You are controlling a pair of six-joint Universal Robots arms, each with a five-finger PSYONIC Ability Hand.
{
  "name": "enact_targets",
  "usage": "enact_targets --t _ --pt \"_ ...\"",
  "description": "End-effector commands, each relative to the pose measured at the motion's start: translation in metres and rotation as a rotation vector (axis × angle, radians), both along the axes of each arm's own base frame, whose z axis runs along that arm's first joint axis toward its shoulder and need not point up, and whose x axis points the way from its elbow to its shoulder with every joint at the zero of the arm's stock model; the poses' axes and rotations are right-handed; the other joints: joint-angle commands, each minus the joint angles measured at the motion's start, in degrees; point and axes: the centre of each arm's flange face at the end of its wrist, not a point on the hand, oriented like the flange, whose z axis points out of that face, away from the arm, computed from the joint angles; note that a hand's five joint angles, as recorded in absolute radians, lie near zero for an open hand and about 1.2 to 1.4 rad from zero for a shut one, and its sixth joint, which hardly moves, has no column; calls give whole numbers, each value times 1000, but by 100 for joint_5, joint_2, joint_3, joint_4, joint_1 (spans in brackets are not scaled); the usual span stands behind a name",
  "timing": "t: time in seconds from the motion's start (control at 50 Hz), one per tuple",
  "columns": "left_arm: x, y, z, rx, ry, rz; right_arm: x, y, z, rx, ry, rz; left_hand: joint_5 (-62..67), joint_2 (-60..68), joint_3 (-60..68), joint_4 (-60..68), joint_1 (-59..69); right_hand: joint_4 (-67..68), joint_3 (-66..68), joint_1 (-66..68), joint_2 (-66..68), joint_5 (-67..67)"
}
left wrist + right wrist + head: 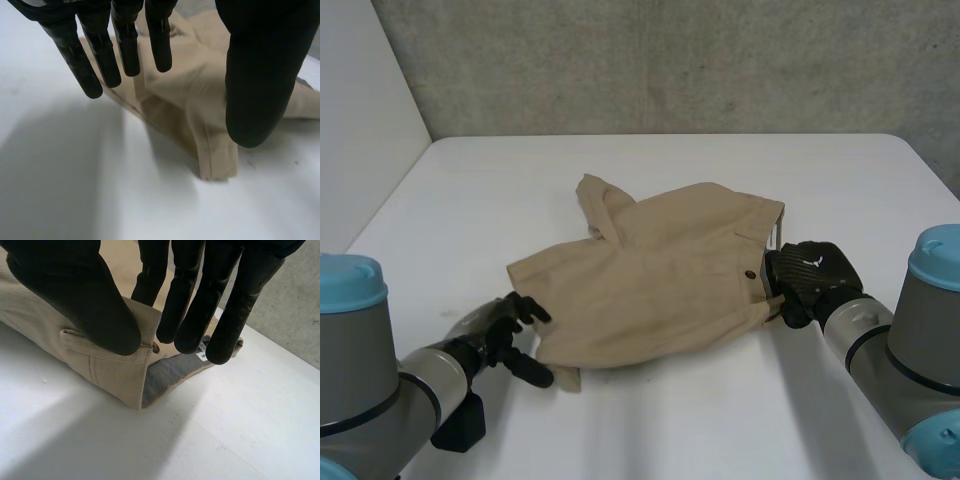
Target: Fold the shorts.
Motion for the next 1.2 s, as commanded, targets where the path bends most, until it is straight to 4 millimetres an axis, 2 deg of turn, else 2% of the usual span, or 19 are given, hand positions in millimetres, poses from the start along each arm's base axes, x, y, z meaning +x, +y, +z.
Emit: enact_targets --t 0.02,0.2,0.36,0.6,0.66,0.7,0.82,0.9,0.92,0.98,1.0,1.04,1.08,1.16,1.2 --pt "-2 1 -15 76 22 33 0 0 0 1 0 0 658 692 685 676 687 1163 1216 2360 1233 1323" --pt "-12 -9 -29 104 18 35 0 2 -2 5 2 2 893 927 920 911 922 1163 1216 2360 1233 1323" --pt "-25 -17 -24 64 54 68 1 3 -3 8 5 6 1902 1936 1929 1920 1930 1163 1216 2360 1233 1323" --pt "-34 -19 -18 63 135 90 1 3 -4 -12 7 9 2104 2137 2131 2122 2132 1163 1216 2360 1233 1323" --pt "-34 -23 -18 60 136 96 1 3 -3 -14 7 9 3713 3747 3740 3731 3742 1163 1216 2360 1233 1323" --pt "-34 -28 -15 39 137 94 1 3 -4 -14 9 10 5474 5508 5501 5492 5502 1163 1216 2360 1233 1323" --pt "-37 -39 7 -33 156 84 0 0 -2 -23 8 7 5484 5517 5511 5502 5512 1163 1216 2360 1233 1323" --pt "-23 -49 36 -184 24 31 -1 -1 0 -34 20 10 5484 5517 5511 5502 5512 1163 1216 2360 1233 1323" --pt "-18 -50 46 -250 -65 -5 -1 0 1 -40 33 16 5484 5517 5511 5502 5512 1163 1216 2360 1233 1323" --pt "-13 -49 52 -328 -211 -75 0 1 1 -49 64 29 5484 5517 5511 5502 5512 1163 1216 2360 1233 1323" --pt "-12 -47 53 -369 -318 -131 1 2 2 -63 91 43 5484 5517 5511 5502 5512 1163 1216 2360 1233 1323" --pt "-13 -42 51 -399 -422 -198 0 2 2 -71 123 52 5484 5517 5511 5502 5512 1163 1216 2360 1233 1323" --pt "-13 -33 43 -423 -576 -299 0 3 3 -84 169 65 5484 5517 5511 5502 5512 1163 1216 2360 1233 1323" --pt "-12 -24 33 -472 -742 -407 -2 7 4 -83 232 85 5484 5517 5511 5502 5512 1163 1216 2360 1233 1323" --pt "-13 -23 31 -500 -769 -420 -3 8 4 -72 248 91 5484 5517 5511 5502 5512 1163 1216 2360 1233 1323"
